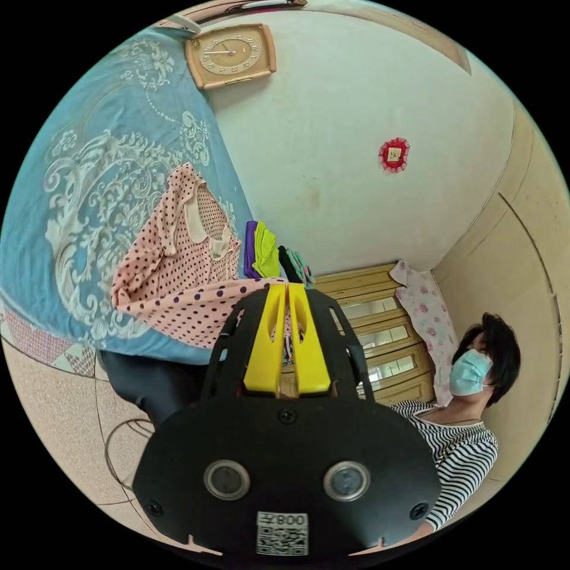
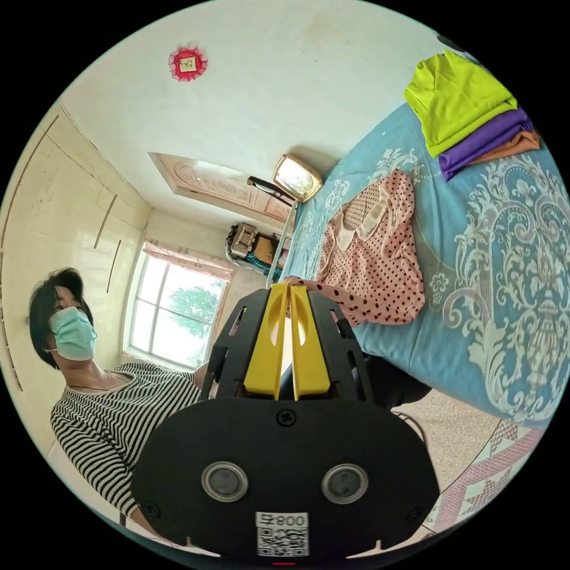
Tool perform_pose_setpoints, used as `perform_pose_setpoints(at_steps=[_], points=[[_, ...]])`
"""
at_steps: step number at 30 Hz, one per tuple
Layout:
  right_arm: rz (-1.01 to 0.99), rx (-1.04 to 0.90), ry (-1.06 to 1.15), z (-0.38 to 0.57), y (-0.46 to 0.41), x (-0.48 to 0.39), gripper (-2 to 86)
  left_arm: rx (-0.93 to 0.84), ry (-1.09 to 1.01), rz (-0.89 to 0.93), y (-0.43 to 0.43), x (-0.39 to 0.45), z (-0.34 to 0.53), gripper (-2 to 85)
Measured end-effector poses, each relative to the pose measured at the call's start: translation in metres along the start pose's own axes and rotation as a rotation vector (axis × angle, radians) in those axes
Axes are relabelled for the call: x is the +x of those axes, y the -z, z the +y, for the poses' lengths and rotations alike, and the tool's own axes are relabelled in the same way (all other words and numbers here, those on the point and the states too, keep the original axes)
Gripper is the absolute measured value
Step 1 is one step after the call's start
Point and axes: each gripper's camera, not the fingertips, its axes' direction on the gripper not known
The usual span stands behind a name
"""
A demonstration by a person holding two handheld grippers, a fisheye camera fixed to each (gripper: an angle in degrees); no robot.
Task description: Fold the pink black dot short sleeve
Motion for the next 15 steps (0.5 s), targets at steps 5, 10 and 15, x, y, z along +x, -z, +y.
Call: perform_pose_setpoints(at_steps=[5,10,15], points=[[0.058,-0.02,0.013,-0.132,-0.027,0.04,0.2,-0.013,-0.027,-0.057,-0.05,-0.017,-0.115,0.6],[0.114,-0.044,-0.006,-0.246,-0.068,0.093,0.2,-0.014,-0.009,-0.102,-0.093,-0.054,-0.209,0.6],[0.178,-0.072,-0.06,-0.341,-0.117,0.158,0.2,-0.013,0.045,-0.163,-0.131,-0.103,-0.285,0.7]])
